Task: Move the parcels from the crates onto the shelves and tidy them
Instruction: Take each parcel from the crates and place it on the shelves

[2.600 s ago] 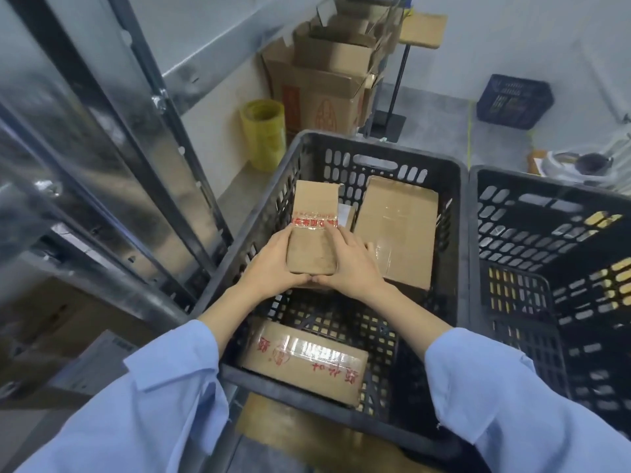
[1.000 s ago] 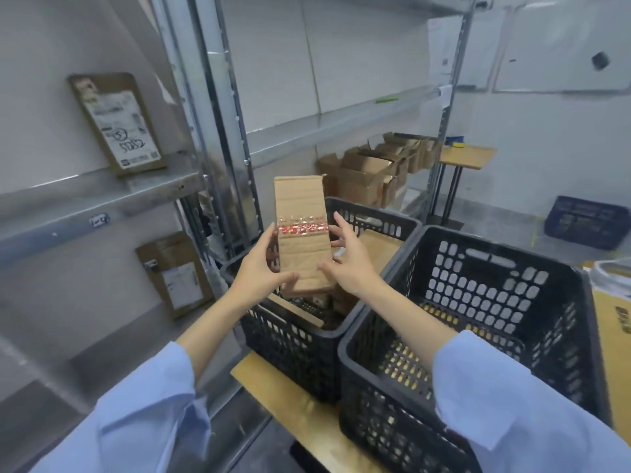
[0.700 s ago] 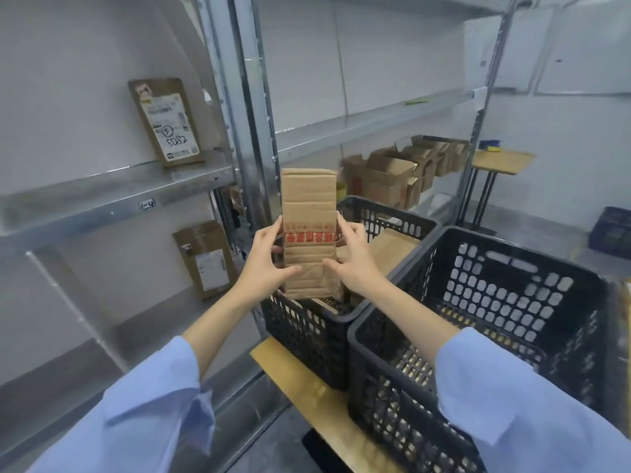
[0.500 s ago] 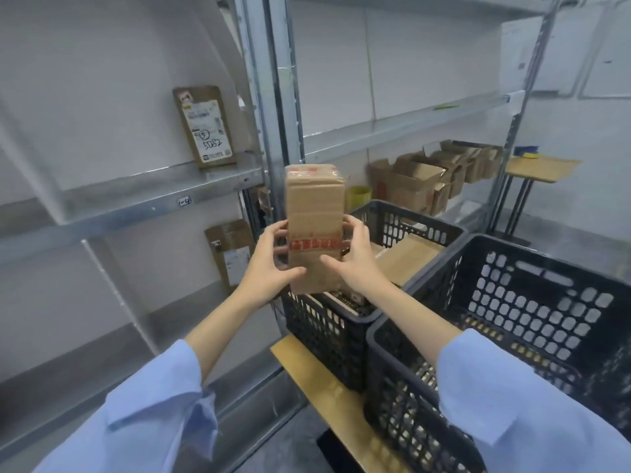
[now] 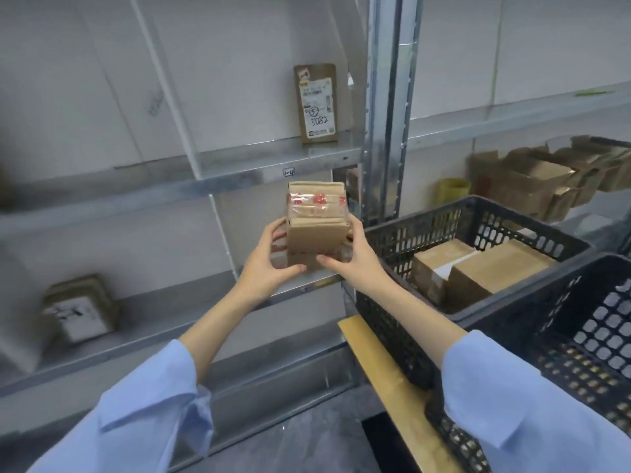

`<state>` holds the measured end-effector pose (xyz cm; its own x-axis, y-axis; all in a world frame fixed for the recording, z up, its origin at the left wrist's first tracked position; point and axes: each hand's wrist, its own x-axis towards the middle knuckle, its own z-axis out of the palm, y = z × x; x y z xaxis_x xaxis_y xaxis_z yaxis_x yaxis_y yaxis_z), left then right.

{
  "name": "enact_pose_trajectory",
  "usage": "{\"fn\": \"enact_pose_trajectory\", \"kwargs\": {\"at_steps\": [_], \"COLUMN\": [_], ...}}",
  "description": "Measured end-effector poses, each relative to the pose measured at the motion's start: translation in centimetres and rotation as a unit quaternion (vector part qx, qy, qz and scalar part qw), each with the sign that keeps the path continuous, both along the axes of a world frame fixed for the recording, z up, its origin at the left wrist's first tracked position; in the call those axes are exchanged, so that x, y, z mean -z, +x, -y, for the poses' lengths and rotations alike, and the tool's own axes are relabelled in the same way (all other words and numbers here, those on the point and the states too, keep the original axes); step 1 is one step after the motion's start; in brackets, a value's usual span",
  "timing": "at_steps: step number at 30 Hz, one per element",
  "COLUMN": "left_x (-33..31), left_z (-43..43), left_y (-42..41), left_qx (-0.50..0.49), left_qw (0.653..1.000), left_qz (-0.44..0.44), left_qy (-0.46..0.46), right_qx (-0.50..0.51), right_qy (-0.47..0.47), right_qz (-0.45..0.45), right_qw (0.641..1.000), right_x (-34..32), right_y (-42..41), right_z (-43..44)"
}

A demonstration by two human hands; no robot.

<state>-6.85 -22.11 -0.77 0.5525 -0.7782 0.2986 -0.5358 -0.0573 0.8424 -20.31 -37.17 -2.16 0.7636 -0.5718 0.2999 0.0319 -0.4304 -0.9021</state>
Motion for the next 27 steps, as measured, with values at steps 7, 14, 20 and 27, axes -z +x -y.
{"fn": "enact_pose_trajectory", "kwargs": {"at_steps": [7, 14, 20, 27], "left_x": [0.9, 0.7, 0.6, 0.3], "left_z": [-7.1, -15.3, -23.0, -32.7], "left_y": [2.8, 4.9, 5.9, 6.2], "left_qx": [-0.087, -0.150, -0.204, -0.239], "left_qw": [0.996, 0.987, 0.978, 0.968], "left_qz": [-0.003, -0.044, -0.034, 0.078], "left_qy": [-0.001, -0.022, -0.032, -0.010], "right_qx": [-0.098, -0.180, -0.233, -0.288], "right_qy": [0.038, 0.086, 0.036, -0.037], "right_qz": [-0.022, -0.021, -0.029, -0.006], "right_qw": [0.994, 0.980, 0.971, 0.957], "right_x": [0.6, 0.6, 0.6, -0.1], "right_y": [4.7, 9.3, 12.1, 14.1], "right_z": [-5.5, -12.1, -18.3, -27.5]}}
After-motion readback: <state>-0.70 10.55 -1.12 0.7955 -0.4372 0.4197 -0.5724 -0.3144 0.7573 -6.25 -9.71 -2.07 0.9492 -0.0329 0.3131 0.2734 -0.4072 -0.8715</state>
